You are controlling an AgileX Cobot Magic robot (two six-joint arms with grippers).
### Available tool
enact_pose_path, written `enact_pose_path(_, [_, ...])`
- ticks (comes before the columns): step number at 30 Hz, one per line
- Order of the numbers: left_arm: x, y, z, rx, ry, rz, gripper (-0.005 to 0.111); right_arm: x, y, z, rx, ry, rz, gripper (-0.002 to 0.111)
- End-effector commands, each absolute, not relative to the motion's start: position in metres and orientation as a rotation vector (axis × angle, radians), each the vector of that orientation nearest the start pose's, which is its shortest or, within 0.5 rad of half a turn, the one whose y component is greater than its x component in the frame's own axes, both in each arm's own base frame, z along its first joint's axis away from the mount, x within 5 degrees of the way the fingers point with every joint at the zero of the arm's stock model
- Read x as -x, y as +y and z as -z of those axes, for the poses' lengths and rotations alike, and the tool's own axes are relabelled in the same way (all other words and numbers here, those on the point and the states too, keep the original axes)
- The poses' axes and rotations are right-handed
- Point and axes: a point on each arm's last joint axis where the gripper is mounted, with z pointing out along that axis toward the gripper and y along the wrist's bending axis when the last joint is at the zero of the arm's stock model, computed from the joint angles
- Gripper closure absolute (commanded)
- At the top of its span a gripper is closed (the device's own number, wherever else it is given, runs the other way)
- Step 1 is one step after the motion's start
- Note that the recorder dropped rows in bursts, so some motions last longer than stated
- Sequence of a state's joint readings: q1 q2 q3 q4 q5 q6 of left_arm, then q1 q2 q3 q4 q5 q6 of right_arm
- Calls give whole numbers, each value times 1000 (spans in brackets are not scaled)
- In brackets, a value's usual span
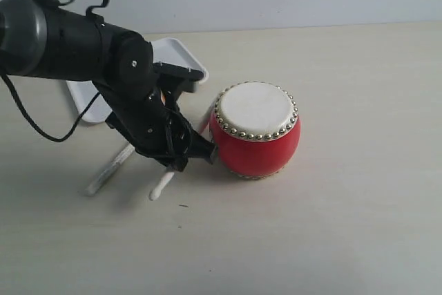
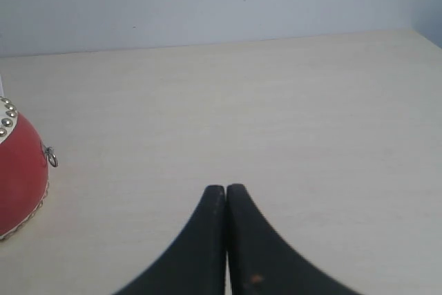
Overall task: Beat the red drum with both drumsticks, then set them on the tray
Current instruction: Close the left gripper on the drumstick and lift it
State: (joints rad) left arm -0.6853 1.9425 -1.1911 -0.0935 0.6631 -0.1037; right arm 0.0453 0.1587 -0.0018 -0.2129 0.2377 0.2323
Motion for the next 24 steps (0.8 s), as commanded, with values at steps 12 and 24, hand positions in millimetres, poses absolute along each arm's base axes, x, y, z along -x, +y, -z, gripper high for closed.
enact_pose_path(12, [-283, -184, -237, -719, 2685, -5, 107, -66, -3, -184, 114, 1851, 115, 108])
enact_pose_path(24, [-247, -177, -272, -983, 2669, -72, 107, -65, -3, -182, 91, 1879, 99, 108])
